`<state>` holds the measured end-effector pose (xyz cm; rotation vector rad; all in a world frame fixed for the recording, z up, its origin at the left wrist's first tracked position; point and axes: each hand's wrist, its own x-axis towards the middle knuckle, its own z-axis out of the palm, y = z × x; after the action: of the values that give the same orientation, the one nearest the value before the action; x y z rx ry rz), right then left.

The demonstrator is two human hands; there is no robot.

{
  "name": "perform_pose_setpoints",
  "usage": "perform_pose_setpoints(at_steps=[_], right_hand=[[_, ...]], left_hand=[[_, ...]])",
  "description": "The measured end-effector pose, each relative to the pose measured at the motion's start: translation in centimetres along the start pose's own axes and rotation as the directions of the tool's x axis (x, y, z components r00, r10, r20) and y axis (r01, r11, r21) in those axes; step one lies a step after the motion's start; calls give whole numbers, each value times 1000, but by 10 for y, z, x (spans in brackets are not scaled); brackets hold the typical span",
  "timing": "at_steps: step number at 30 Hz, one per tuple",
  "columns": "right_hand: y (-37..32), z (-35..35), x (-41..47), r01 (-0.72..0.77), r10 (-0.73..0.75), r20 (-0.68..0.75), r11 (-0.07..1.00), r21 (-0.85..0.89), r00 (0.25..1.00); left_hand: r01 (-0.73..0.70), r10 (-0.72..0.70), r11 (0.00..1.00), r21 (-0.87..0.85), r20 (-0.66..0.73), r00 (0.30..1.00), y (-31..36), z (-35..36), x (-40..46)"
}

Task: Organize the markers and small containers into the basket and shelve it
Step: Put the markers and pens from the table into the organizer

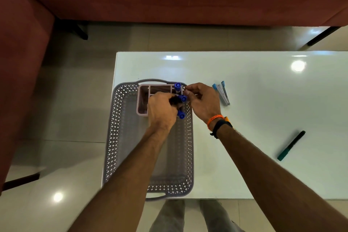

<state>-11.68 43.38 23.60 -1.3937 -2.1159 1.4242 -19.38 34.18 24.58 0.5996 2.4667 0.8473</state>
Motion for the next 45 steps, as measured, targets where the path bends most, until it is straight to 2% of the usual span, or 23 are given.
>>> perform_pose_setpoints(at_steps=[9, 14, 20, 24, 28, 32, 37, 45], right_hand=[[14, -8, 1, -65, 64, 32, 997, 52, 997], [12, -30, -2, -146, 145, 11, 980, 138, 989], [10, -67, -18, -134, 136, -23, 987, 88, 990], [17, -91, -29, -134, 135, -17, 989, 54, 991], [43, -112, -33, -133, 132, -27, 991, -19, 991], [84, -125, -38, -175, 172, -38, 981, -80, 984], [135, -127, -48, -247, 249, -10, 956, -156, 969], [161, -117, -51, -255, 268, 48, 947, -195, 962]], left_hand=[[108, -108, 994, -6, 51, 993, -1, -10, 2], [129, -122, 987, -93, 85, 989, 10, -25, 0], [92, -90, 989, -115, 18, 996, 44, -45, -13], [45, -38, 982, -181, 40, 998, 68, -29, -26], [62, -38, 985, -160, 147, 988, 84, 14, -43], [142, -120, 987, -71, 246, 962, 73, 65, -58], [222, -231, 973, 63, 285, 930, 51, 114, -65], [480, -478, 877, 1, 93, 873, 55, 156, -47]])
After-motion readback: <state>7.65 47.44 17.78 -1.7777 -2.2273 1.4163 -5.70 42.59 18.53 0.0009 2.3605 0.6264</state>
